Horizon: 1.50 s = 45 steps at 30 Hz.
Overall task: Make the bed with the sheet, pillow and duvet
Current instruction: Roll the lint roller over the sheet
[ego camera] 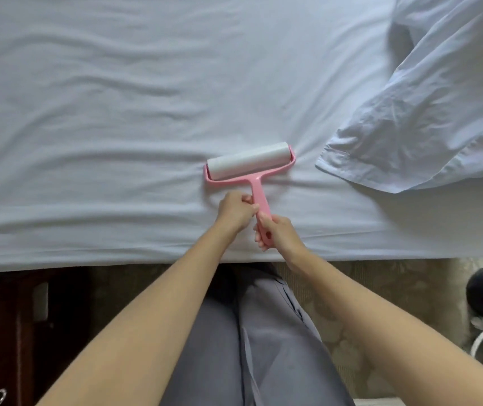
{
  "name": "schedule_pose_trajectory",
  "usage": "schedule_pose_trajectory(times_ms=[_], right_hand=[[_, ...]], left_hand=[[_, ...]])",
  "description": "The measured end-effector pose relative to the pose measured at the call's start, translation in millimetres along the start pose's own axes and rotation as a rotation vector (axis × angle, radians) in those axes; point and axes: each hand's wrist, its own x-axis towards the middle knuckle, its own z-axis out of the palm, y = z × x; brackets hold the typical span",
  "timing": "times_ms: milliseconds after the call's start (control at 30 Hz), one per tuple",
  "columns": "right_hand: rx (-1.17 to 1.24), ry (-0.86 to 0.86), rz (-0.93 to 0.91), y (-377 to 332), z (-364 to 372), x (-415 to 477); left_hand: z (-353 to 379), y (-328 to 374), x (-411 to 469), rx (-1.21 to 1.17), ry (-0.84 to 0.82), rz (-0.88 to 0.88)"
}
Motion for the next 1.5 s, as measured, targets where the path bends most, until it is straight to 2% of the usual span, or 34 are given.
schedule_pose_trajectory(times_ms=[267,400,500,767,900,1167,1333,1500], right_hand=[[-0.034,0.000,-0.101,-89,12,68],[-0.062,-0.018,-0.119,-98,14,82],[-0.067,-0.014,-0.106,-82,12,75],[-0.142,-0.034,0.019,-9,8,31],[-0.084,-0.037,0.055,-4,8,14],[0.028,-0.018,-0.016,-21,13,-27],[0.253,-0.043,-0.042,-30,13,-65],[0.321,0.046,-0.128,-56,4,-80]], left_hand=[[-59,58,69,-0.016,0.120,0.068],[-64,65,82,-0.079,0.137,0.035],[-55,55,70,-0.100,0.093,0.039],[-25,6,23,-0.054,-0.176,-0.013],[-23,0,10,-0.060,-0.213,-0.027],[-40,15,-17,0.038,-0.248,0.010],[-49,30,-53,0.056,-0.240,0.126],[-54,69,-69,-0.027,-0.193,0.218]])
